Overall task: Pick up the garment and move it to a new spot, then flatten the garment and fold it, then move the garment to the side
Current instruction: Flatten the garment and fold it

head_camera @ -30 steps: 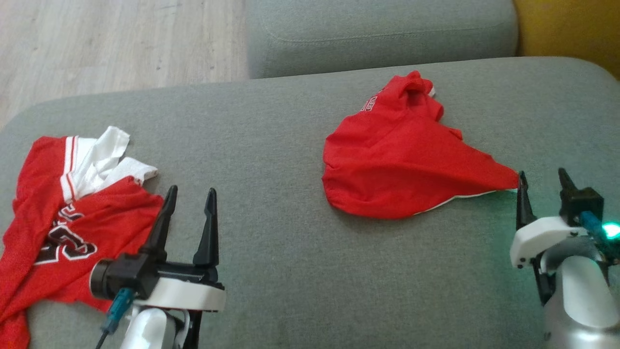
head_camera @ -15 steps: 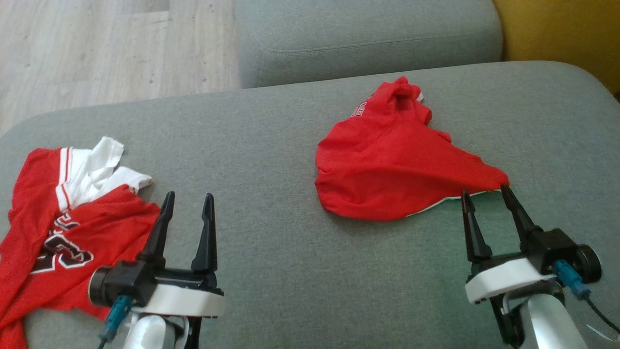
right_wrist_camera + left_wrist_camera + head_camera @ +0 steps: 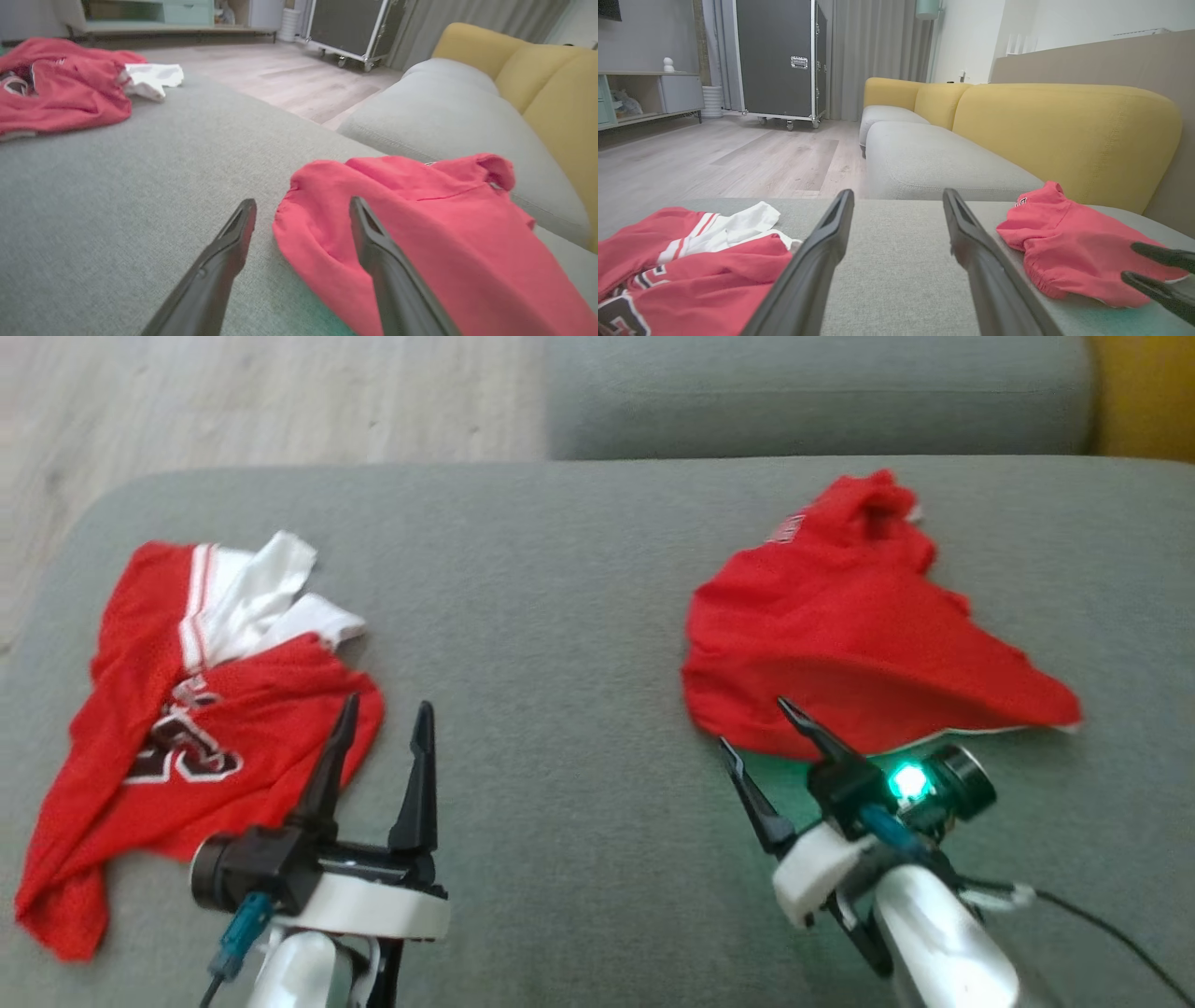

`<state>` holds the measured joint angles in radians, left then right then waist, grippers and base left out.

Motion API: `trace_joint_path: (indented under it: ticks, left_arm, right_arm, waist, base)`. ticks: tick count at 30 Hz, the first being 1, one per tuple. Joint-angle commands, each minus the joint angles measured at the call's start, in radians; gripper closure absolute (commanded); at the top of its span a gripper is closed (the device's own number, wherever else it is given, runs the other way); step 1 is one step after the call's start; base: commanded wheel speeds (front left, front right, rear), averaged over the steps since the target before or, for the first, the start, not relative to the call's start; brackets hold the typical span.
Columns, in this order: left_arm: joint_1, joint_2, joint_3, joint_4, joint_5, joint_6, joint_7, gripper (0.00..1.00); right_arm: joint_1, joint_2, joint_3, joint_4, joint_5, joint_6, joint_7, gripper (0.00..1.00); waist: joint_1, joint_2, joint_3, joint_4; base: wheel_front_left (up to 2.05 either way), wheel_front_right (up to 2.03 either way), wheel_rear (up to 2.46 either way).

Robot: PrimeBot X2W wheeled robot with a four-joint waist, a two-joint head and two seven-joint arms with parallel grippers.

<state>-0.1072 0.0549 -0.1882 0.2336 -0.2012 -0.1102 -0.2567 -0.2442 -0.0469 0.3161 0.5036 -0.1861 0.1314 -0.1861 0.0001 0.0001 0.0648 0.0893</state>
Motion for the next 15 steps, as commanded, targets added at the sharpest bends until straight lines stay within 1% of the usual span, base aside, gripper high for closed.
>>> trace_joint_path:
  ticks: [1, 4, 9, 15]
  left_arm:
    - [-0.05, 0.0, 0.027, -0.026, 0.003, -0.005, -0.005, 0.0]
    - [-0.061, -0.001, 0.017, -0.018, 0.002, -0.007, -0.005, 0.0]
    - [-0.073, -0.002, 0.006, -0.01, 0.0, -0.009, -0.005, 0.0]
    - [-0.081, -0.003, 0.005, -0.008, -0.003, -0.01, -0.005, 0.0]
  right_arm:
    - [-0.041, -0.003, 0.018, -0.022, -0.006, -0.001, -0.001, 0.0]
    - [-0.097, -0.004, 0.018, 0.08, -0.059, -0.001, 0.017, 0.0]
    - [-0.173, -0.004, -0.024, 0.222, -0.125, -0.001, 0.038, 0.0]
    - [-0.238, -0.004, -0.052, 0.346, -0.154, -0.001, 0.03, 0.0]
  waist:
    - [-0.0001, -0.0001, 0.018, 0.026]
    - [-0.0001, -0.0001, 0.028, 0.059]
    - [-0.0001, -0.0001, 0.043, 0.101]
    - [-0.0001, -0.0001, 0.06, 0.12]
  base:
    - [0.0, 0.0, 0.0]
    - [0.0, 0.0, 0.0]
    - [0.0, 0.0, 0.0]
    - [0.0, 0.0, 0.0]
